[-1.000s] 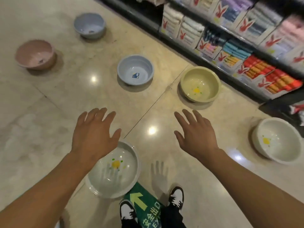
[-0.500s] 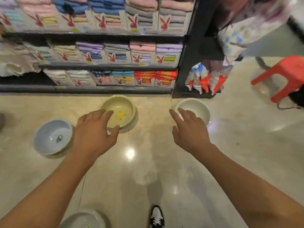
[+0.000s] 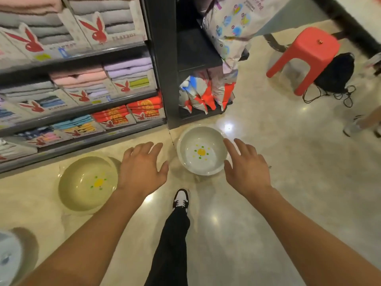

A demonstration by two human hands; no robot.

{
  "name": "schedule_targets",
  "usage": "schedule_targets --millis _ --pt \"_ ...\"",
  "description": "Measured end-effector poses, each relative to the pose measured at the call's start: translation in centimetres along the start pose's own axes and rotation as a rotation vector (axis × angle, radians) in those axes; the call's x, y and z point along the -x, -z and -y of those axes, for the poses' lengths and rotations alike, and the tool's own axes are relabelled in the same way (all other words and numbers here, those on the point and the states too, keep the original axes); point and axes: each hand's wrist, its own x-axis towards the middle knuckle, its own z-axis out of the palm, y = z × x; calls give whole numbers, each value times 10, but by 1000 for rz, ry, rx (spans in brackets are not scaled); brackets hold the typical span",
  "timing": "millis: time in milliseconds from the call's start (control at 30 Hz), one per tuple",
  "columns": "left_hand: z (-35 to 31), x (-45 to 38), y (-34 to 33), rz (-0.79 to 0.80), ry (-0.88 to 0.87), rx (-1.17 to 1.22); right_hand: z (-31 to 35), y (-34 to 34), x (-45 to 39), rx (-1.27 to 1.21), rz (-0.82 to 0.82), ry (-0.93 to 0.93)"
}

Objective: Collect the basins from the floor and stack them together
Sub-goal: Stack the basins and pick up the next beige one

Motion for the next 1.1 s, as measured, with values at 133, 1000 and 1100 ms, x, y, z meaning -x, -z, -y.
schedule_targets --millis 133,1000,1100 --pt "4 -99 -59 77 -24 4 -23 -51 -87 -26 32 -83" --pt "-2 -330 -511 286 503 342 -191 -480 -323 -286 362 -446" --pt "4 -324 -508 292 512 368 -189 -474 -324 -339 342 -458"
